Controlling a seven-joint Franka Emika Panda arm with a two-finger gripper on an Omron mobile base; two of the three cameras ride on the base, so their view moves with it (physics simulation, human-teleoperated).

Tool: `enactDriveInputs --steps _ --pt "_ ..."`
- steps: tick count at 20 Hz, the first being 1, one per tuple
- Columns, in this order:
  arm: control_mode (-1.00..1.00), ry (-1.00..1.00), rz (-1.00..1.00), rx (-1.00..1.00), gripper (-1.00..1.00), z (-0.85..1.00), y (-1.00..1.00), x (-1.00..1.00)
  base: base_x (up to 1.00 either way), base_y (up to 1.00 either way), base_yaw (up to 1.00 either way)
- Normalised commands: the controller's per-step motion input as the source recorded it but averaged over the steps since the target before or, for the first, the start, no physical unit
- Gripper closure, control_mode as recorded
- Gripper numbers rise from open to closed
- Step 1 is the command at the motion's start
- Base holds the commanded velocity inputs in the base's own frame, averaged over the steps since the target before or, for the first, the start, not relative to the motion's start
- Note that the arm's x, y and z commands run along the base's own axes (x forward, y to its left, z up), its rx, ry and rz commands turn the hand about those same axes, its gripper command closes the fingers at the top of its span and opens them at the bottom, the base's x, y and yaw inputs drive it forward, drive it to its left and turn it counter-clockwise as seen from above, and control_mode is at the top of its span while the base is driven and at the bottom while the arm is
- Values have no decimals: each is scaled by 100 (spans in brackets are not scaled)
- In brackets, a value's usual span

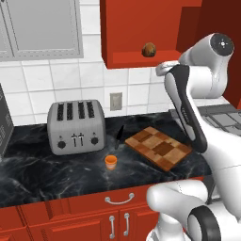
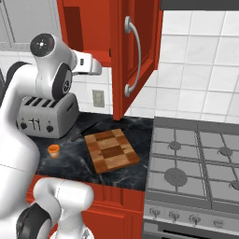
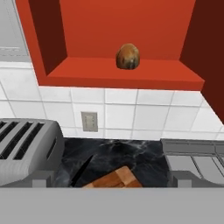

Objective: Pick the bread, place it on the cutting board, pick the jam, place it on the counter, and close the cabinet.

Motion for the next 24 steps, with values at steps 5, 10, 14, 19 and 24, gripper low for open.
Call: enactDriveInputs --steps 5,10,14,19,24 --pt "-100 0 0 0 -100 11 -11 0 0 0 0" --pt "-100 0 0 0 -100 7 -8 0 0 0 0" --pt "-100 0 -1 0 -100 12 0 0 0 0 0" --pt "-100 0 0 0 -100 0 0 3 0 0 0" --pt "-100 0 0 0 -100 0 0 13 0 0 0"
